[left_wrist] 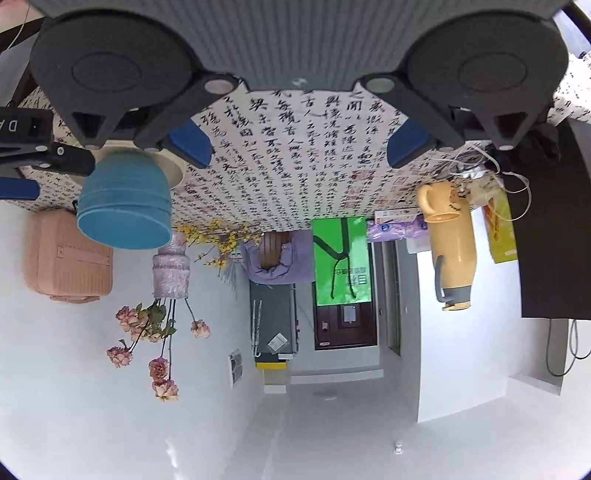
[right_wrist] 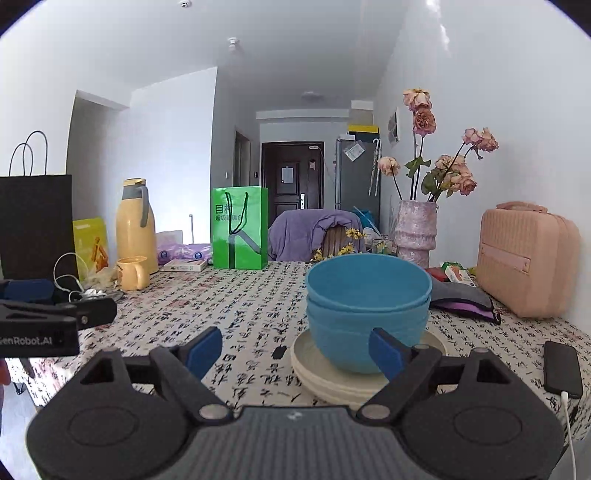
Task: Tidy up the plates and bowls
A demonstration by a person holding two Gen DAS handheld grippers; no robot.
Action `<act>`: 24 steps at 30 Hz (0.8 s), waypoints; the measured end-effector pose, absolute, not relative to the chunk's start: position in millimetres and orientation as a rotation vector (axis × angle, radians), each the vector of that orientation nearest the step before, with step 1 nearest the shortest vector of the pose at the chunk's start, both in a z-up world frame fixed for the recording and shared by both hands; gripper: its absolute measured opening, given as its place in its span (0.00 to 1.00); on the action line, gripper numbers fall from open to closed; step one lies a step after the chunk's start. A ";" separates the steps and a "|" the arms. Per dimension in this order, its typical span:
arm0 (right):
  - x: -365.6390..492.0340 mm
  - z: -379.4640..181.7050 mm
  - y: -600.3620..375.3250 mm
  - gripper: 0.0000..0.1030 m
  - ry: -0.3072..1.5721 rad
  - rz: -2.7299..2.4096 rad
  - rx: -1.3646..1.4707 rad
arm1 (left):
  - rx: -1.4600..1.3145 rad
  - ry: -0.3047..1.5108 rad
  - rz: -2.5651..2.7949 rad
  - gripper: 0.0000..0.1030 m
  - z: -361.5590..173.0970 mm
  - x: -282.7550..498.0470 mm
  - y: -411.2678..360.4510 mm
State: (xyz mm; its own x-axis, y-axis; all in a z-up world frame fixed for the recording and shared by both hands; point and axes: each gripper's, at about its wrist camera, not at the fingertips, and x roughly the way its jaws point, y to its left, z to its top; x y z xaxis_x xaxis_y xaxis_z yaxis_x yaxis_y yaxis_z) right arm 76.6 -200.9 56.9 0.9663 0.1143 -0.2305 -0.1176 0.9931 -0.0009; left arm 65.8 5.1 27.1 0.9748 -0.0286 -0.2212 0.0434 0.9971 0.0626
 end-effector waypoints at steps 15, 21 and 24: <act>10.7 29.7 -180.9 0.94 0.186 0.156 -0.008 | 0.034 0.197 -0.030 1.00 15.3 8.4 5.5; 11.3 31.6 -184.3 0.94 0.187 0.142 0.013 | 0.013 0.202 -0.018 1.00 16.1 9.4 10.9; 13.7 32.3 -182.0 0.94 0.188 0.150 0.002 | 0.011 0.195 -0.013 1.00 17.1 9.0 11.7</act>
State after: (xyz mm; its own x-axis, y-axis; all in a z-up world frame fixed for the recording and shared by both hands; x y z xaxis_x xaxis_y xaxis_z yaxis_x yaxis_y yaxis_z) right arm 13.7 -182.0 32.3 0.9711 0.1490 -0.1862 -0.1486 0.9888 0.0162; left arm 9.0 11.7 17.1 0.9810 -0.0115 -0.1938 0.0136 0.9999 0.0095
